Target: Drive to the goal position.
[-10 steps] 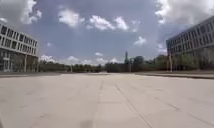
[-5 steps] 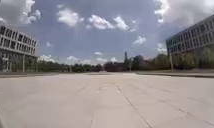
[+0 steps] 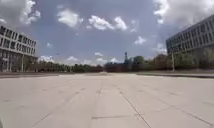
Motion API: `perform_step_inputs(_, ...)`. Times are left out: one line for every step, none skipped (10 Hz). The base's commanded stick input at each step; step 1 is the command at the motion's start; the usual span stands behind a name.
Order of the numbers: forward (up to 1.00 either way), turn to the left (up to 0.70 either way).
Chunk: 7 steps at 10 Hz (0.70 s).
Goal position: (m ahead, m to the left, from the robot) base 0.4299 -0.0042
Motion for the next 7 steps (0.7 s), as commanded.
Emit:
perform_step_inputs(0.70, 0.00)
perform_step_inputs(0.70, 0.00)
perform_step_inputs(0.70, 0.00)
perform_step_inputs(0.70, 0.00)
perform_step_inputs(0.70, 0.00)
perform_step_inputs(0.70, 0.00)
perform_step_inputs(0.70, 0.00)
